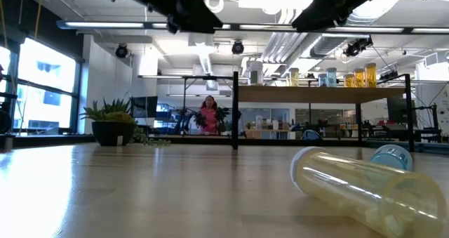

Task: Pick and place medicine bottles onto shelf by color
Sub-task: Put the blue pill bottle aligned with the other blue pill bottles on the shelf

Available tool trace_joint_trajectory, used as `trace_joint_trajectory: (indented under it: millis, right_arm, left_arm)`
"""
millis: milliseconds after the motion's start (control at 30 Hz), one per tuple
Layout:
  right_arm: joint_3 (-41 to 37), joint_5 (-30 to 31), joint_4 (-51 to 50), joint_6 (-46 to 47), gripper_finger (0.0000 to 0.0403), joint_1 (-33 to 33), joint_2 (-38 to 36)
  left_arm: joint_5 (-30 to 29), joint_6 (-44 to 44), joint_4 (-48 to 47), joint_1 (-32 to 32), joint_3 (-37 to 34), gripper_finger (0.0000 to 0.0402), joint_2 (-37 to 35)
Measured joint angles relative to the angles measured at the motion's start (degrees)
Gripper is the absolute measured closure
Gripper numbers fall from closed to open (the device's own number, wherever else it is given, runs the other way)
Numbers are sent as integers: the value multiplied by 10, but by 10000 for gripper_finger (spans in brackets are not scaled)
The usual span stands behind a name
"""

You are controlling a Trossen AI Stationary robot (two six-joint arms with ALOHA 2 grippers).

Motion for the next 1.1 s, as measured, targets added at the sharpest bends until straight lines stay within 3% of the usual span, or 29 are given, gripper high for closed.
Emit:
trace_joint_trajectory:
  millis: [133,367,967,1100]
  right_arm:
    - [0,-17,-15,26,179,0,0]
    - [0,-106,-19,77,179,4,0]
    - [0,-126,31,185,179,162,45]
    - [0,-125,39,218,179,198,61]
  left_arm:
    - [0,-53,40,-13,-67,163,-24]
    - [0,-131,57,-44,-132,163,-59]
    - [-8,-186,35,-177,-154,163,-62]
    - [-32,-201,27,-203,-154,163,-62]
